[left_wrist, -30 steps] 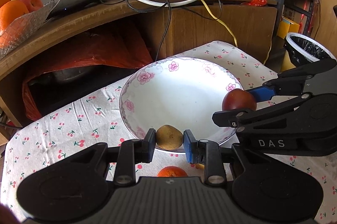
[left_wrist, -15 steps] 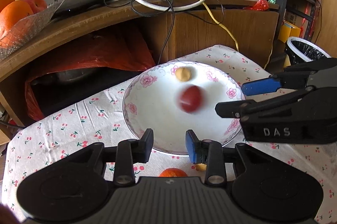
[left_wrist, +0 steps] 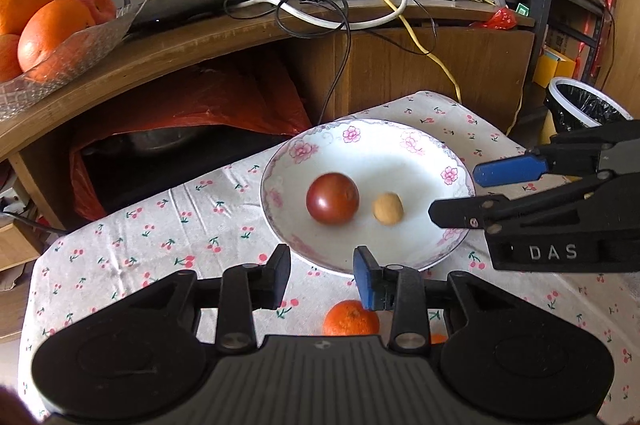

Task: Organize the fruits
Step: 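Grasp a tangerine with the right tool while the left tool grasps a cherry tomato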

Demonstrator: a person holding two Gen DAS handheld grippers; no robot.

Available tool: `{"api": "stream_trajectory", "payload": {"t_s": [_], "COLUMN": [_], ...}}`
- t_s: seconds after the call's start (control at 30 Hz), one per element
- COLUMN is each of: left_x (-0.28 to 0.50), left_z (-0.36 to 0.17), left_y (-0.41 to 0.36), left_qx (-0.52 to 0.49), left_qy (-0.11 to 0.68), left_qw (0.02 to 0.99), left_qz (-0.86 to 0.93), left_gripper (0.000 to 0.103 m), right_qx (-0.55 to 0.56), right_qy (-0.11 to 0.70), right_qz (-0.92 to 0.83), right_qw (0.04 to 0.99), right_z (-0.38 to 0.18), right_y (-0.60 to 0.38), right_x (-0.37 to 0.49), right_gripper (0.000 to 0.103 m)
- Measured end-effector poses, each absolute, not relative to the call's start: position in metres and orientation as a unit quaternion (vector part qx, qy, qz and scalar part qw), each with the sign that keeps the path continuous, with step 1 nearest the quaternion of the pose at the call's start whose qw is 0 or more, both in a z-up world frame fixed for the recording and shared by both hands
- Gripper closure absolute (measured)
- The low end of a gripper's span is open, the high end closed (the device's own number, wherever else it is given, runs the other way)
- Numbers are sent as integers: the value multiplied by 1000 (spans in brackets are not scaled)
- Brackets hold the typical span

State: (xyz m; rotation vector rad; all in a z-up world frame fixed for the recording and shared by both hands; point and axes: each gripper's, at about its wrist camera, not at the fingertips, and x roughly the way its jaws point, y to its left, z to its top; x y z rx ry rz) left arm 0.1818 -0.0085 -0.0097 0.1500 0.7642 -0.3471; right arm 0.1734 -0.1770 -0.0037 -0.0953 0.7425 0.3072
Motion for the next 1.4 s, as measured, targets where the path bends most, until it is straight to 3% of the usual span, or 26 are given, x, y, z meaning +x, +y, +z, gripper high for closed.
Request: {"api": "stream_trajectory", "payload": {"t_s": [1.07,1.3,1.4], "left_x": [112,112,113], "left_z": [-22,-27,-30], "left_y": [25,19,14], "left_qx": [80,77,79], "left_qy": [425,437,439], "left_qw": [863,856,855], "left_qz": [-259,-264,-263], "left_gripper": [59,58,58], "right_qx": [-94,-91,-90], "right_qy": [436,441,442], "right_qz": [261,260,252], "right_qw": [856,854,856], "right_z": [-45,-43,-43], "right_y": [-137,-139,-140], "right_x": [132,134,134], "right_gripper": [56,78,78]}}
